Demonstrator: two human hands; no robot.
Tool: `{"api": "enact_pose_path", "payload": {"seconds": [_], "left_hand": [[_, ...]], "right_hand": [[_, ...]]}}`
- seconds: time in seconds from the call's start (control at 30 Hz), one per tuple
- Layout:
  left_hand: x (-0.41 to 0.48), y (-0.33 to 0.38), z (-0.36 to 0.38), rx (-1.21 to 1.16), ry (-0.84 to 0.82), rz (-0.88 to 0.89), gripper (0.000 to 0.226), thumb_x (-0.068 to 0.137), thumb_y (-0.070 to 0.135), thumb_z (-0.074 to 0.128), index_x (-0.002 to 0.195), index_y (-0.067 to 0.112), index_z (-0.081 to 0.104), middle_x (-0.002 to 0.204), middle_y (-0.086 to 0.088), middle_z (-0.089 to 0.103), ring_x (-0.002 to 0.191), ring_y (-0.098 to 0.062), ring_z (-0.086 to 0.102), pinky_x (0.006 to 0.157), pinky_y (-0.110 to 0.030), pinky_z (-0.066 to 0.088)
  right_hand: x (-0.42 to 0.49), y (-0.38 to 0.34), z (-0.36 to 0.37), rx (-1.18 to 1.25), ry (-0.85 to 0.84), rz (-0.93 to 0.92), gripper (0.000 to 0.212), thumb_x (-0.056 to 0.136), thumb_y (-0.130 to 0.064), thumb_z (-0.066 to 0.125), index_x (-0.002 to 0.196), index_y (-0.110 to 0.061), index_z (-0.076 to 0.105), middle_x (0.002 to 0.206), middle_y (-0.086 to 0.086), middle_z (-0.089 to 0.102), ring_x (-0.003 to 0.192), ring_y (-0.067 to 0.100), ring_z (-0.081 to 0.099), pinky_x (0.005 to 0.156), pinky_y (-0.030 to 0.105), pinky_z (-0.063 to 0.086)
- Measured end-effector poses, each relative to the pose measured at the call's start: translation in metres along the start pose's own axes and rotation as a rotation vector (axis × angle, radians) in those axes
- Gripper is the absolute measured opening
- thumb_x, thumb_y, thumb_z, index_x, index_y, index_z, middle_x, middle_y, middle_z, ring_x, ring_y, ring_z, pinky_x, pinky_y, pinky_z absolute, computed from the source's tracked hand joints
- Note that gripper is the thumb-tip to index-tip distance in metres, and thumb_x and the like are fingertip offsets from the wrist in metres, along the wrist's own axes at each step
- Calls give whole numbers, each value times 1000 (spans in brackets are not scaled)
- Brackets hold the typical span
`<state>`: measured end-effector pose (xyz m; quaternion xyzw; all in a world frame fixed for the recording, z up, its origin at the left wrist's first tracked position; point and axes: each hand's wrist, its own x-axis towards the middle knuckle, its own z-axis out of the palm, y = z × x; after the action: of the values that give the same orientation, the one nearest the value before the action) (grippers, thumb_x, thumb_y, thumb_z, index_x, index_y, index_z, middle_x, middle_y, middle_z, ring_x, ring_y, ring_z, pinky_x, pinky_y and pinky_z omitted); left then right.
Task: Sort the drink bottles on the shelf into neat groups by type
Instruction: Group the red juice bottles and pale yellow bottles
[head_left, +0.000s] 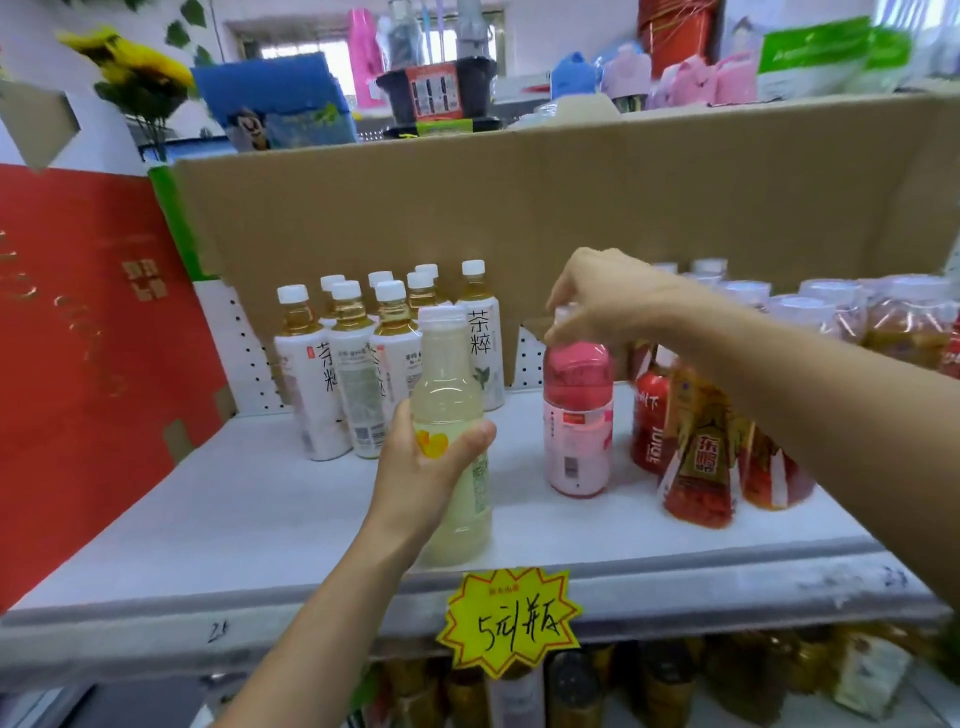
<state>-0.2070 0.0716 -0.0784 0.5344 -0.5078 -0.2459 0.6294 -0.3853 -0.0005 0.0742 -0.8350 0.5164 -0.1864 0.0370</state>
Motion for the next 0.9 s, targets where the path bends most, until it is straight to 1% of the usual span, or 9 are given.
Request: {"api": "enact_pose_path", "payload": {"seconds": [0.1, 0.2, 0.27, 0.33, 0.47, 0.53, 0.63, 0.77, 0.9], "left_hand": [[0, -3, -5, -34, -15, -1, 45, 78, 28, 83, 116, 27, 59, 105, 2, 71, 94, -13, 69, 74, -25, 55], [1, -5, -10, -54, -7, -7, 56, 68, 41, 83, 117, 29, 59, 105, 5, 71, 95, -11, 69, 80, -31, 55], [1, -5, -12, -58, 5, 0, 60, 65, 46, 82, 117, 30, 58, 105, 7, 72, 95, -10, 69, 84, -36, 56], [0, -2, -11, -73, 5, 18, 63, 63, 50, 81, 118, 28, 59, 104, 6, 72, 95, -10, 69, 86, -38, 57], [-9, 11, -4, -129, -6, 61, 66, 61, 52, 79, 119, 26, 59, 105, 5, 72, 96, -10, 70, 81, -33, 56], [-16, 19, 2, -154, -13, 82, 68, 62, 51, 79, 121, 25, 58, 107, 5, 72, 97, -9, 70, 78, -27, 55], [-30, 28, 13, -174, -30, 96, 65, 64, 48, 80, 121, 24, 58, 108, 4, 72, 98, -11, 70, 78, -25, 56], [-50, 39, 39, -202, -58, 93, 56, 71, 36, 79, 121, 24, 58, 106, 5, 73, 97, -10, 70, 77, -24, 56], [-78, 51, 80, -218, -106, 79, 59, 69, 33, 87, 120, 21, 59, 102, 6, 73, 93, -7, 70, 75, -21, 55]], "right_hand": [[-19, 4, 9, 214, 74, -24, 37, 82, -34, 74, 115, -18, 70, 112, 0, 69, 98, 19, 65, 79, 31, 53], [-37, 11, 51, 545, 230, -8, 42, 80, -38, 76, 117, -27, 59, 104, -11, 65, 93, 7, 62, 80, 27, 52], [-44, 13, 82, 752, 257, 27, 54, 76, -34, 81, 119, -28, 48, 103, -13, 61, 92, -1, 59, 75, 20, 47], [-50, 13, 100, 852, 296, 50, 58, 75, -28, 83, 119, -27, 45, 103, -16, 59, 92, -7, 57, 72, 13, 43], [-65, 15, 106, 892, 419, -17, 57, 75, -23, 83, 119, -26, 46, 108, -15, 60, 96, -13, 57, 74, 3, 44], [-78, 16, 103, 891, 476, -46, 57, 75, -21, 84, 119, -21, 48, 106, -15, 60, 95, -12, 57, 76, 2, 43], [-99, 20, 90, 889, 567, -93, 56, 73, -19, 85, 117, -18, 50, 101, -14, 60, 90, -8, 59, 76, 5, 44], [-128, 39, 69, 876, 575, -116, 51, 73, -23, 85, 111, -22, 50, 101, -8, 62, 92, 0, 62, 78, 10, 48], [-161, 74, 54, 892, 551, -88, 55, 75, -21, 83, 120, -18, 52, 105, -6, 64, 94, -1, 63, 77, 8, 47]]}}
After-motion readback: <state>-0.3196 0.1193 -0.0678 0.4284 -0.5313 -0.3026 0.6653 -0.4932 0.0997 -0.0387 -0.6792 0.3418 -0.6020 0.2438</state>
